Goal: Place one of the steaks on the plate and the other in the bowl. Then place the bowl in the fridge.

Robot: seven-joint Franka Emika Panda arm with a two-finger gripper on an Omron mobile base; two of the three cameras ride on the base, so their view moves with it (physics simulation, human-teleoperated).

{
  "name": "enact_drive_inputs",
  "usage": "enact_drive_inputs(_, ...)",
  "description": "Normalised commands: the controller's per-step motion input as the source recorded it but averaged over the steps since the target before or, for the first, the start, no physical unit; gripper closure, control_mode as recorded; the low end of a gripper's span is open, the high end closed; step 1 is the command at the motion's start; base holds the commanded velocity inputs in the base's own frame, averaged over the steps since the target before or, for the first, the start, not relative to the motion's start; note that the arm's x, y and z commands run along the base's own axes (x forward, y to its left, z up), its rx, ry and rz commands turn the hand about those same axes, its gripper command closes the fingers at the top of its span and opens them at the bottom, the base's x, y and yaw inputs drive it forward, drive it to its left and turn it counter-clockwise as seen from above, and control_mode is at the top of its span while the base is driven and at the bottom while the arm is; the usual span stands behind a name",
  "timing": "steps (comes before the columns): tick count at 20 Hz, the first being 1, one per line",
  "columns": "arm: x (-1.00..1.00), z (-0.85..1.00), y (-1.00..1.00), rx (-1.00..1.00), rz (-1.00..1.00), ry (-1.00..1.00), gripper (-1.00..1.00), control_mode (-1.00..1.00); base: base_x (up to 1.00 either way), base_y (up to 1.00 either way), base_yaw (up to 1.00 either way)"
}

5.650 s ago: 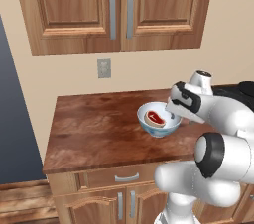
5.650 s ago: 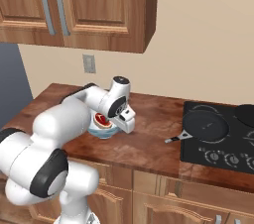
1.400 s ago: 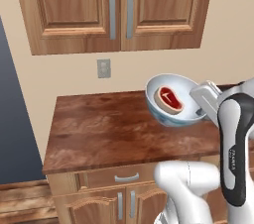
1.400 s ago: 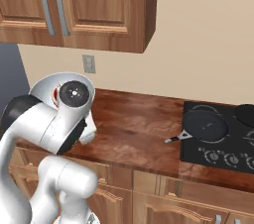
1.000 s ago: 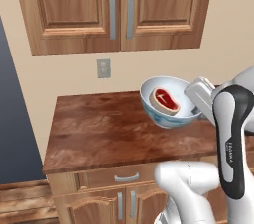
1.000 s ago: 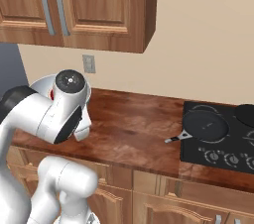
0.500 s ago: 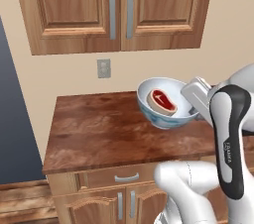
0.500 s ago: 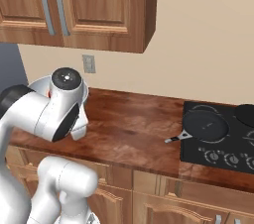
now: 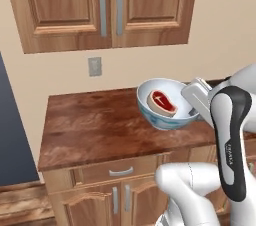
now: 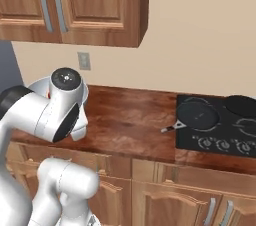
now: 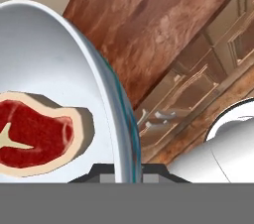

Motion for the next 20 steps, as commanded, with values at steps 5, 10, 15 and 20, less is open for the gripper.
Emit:
enact_drive_inputs(5,0.00,0.00,0.00,0.00,0.00,0.00,1.00,1.00,-0.47,-0.12,-0.31)
enact_drive_inputs(10,0.00,0.00,0.00,0.00,0.00,0.00,1.00,1.00,-0.35,-0.21,-0.45)
enact_drive_inputs(15,0.00,0.00,0.00,0.00,0.00,0.00,1.00,1.00,-0.17,-0.18,-0.58)
enact_drive_inputs(20,0.00,0.00,0.00,0.00,0.00,0.00,1.00,1.00,0.00,-0.17,-0.57)
